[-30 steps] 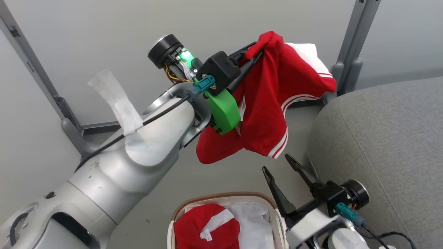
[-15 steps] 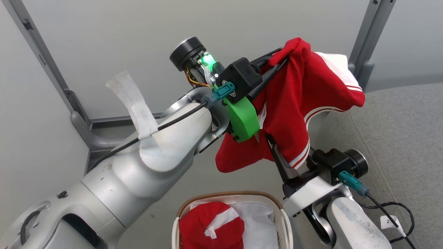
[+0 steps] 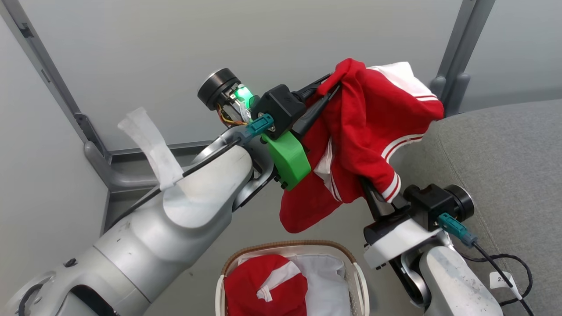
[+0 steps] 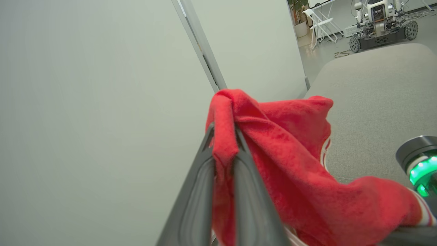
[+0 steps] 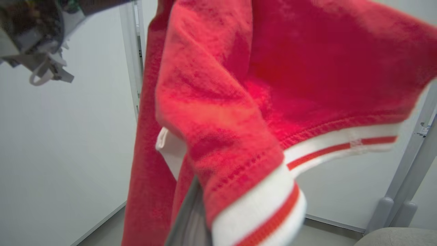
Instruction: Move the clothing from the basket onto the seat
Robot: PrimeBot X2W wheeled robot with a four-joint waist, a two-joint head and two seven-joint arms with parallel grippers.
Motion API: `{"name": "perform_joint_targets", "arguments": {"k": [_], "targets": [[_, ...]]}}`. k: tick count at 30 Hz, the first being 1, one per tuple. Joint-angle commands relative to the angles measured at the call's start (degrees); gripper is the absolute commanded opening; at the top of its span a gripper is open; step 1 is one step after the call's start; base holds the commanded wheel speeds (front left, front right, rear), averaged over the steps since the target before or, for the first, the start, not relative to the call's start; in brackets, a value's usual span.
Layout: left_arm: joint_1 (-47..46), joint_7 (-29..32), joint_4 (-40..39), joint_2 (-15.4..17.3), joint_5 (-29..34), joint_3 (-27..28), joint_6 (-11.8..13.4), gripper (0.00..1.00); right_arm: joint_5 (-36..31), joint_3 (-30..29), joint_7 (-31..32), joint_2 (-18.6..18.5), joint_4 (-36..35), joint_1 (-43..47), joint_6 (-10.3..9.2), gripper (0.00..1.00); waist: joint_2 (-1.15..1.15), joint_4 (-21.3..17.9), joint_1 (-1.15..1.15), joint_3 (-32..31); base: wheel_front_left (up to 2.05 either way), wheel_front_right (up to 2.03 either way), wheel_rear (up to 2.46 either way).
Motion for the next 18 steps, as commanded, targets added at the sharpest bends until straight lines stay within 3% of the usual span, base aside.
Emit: {"name": "perform_joint_targets", "arguments": {"k": [1, 4, 5, 6, 7, 8, 18], "targets": [[1.06, -0.40, 0.26, 0.51, -0.66, 0.44, 0.35, 0.00, -0.29, -0.31, -0.12, -0.21, -0.33, -0.33, -0.04, 0.00, 0.00, -0.05, 0.00, 0.13, 0.00, 0.00, 0.00], [1.77, -0.68, 0.52, 0.63, -1.22, 0.85, 0.65, 0.00, -0.29, -0.51, -0.12, -0.21, -0.68, -0.56, -0.04, 0.00, 0.00, -0.09, 0.00, 0.32, 0.00, 0.00, 0.00], [2.18, -0.90, 0.55, 0.64, -1.59, 1.14, 0.78, 0.17, -0.29, -0.60, -0.12, -0.21, -0.88, -0.71, -0.04, 0.00, 0.00, -0.10, 0.00, 0.39, 0.00, 0.00, 0.00], [2.53, -1.06, 0.57, 0.67, -1.80, 1.36, 0.73, 0.44, -0.29, -0.69, -0.12, -0.21, -1.01, -0.82, -0.04, 0.00, 0.00, -0.11, 0.00, 0.44, 0.00, 0.00, 0.00], [3.09, -1.31, 0.60, 0.72, -2.12, 1.71, 0.80, 0.87, -0.36, -0.88, -0.12, -0.22, -1.22, -0.93, -0.04, 0.00, 0.00, -0.12, 0.00, 0.50, 0.00, 0.00, 0.00], [3.66, -1.42, 0.66, 0.80, -2.46, 2.15, 0.94, 1.00, -0.42, -1.06, -0.12, -0.21, -1.42, -1.02, -0.04, 0.00, 0.00, -0.13, 0.00, 0.56, 0.00, 0.00, 0.00], [14.53, -2.44, -2.08, 0.56, -4.22, 7.49, 2.11, 1.00, -2.48, -4.67, -0.13, -0.19, -2.03, -1.65, -0.04, 0.00, 0.00, -0.13, 0.00, 1.07, 0.00, 0.00, 0.00]]}}
